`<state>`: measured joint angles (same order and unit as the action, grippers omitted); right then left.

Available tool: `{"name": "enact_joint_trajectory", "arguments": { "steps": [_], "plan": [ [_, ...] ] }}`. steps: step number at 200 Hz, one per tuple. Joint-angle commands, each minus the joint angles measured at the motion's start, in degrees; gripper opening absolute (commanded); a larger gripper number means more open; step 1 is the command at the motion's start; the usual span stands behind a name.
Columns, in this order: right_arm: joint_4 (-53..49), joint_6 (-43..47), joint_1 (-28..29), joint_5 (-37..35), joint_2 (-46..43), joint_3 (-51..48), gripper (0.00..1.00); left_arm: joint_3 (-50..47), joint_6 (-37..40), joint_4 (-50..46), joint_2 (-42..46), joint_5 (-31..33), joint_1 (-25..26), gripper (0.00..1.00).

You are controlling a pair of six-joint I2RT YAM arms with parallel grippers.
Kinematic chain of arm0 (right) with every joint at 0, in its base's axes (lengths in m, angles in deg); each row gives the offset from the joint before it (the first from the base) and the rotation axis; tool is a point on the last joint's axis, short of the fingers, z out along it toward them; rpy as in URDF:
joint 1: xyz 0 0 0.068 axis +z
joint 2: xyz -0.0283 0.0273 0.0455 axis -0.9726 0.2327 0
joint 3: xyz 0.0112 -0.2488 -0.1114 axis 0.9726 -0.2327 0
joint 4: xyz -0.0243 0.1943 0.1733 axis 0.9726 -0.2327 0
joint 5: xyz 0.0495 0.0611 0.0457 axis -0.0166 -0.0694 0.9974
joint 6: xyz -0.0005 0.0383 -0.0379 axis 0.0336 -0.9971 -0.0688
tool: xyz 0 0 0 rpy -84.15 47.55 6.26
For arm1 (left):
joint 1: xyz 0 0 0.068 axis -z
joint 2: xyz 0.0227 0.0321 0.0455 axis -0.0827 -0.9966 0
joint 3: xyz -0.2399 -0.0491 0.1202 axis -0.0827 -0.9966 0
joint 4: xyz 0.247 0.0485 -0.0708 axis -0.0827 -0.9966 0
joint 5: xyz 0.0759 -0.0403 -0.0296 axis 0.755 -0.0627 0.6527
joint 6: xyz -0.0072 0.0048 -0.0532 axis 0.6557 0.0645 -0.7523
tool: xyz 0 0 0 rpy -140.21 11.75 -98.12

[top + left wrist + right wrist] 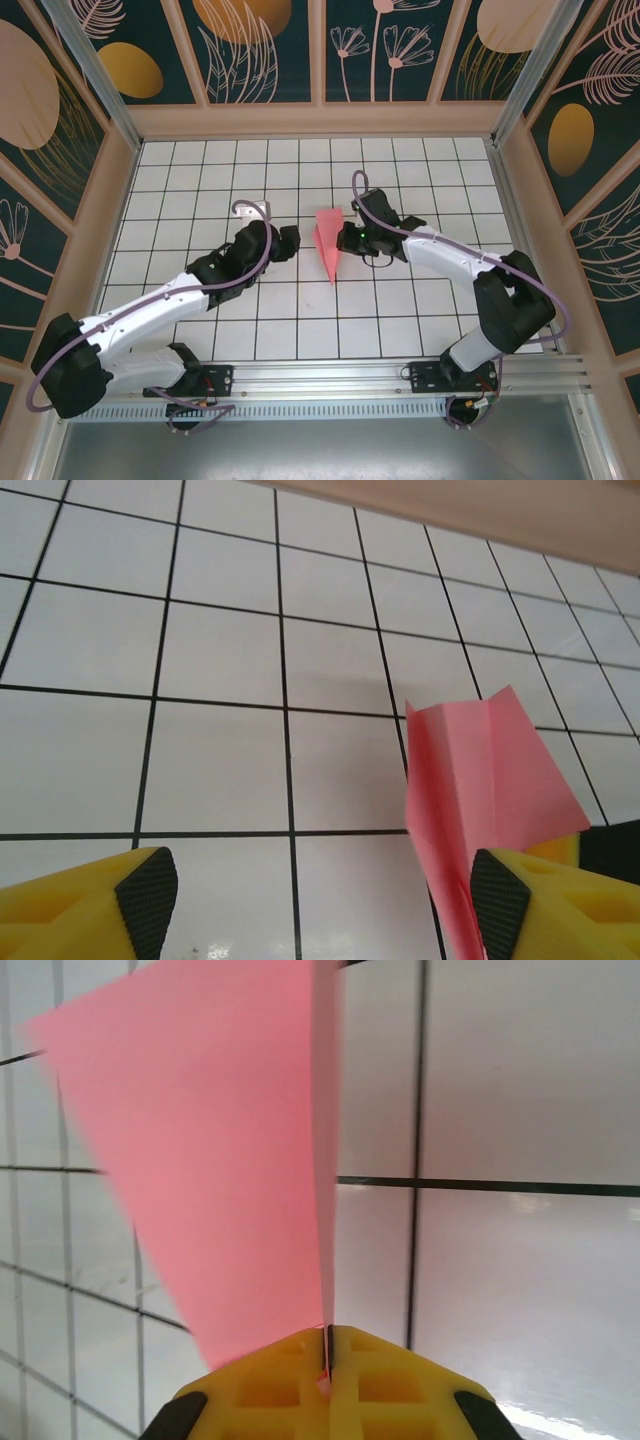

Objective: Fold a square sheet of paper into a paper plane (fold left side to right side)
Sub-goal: Turn over the paper plane at the center of the table.

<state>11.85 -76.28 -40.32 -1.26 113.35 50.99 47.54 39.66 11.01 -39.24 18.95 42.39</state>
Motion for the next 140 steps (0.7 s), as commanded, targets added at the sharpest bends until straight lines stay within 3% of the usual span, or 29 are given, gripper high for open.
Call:
{"name": "enact_joint_trajectory", "arguments": {
  "steps": [1,25,57,89,112,140],
  "plan": [
    [2.97,3.16,-0.75,8.47,2.37,-0.64,0.0,-1.22,-1.06,-0.63,1.94,3.66,-0.22,0.82],
    [3.87,6.37,-1.48,11.48,8.01,-1.03,0.0,-1.13,-0.99,-1.04,2.34,4.11,-0.22,0.84],
    [1.6,9.73,-4.5,8.7,10.94,-1.22,0.05,-0.57,-0.79,-2.07,2.34,4.88,-0.24,0.86],
    [-4.6,12.56,-6.87,1.87,9.19,0.34,0.25,-0.56,-0.58,-2.28,2.7,5.77,-0.25,0.89],
    [-11.48,13.71,-6.21,-6.01,6.59,3.35,0.32,-0.74,-0.51,-2.54,3.08,6.22,-0.27,0.9],
    [-14.77,12.95,-3.68,-7.22,2.23,5.29,0.38,-1.22,-0.09,-2.46,3.72,6.65,-0.21,0.92]
  ]
}}
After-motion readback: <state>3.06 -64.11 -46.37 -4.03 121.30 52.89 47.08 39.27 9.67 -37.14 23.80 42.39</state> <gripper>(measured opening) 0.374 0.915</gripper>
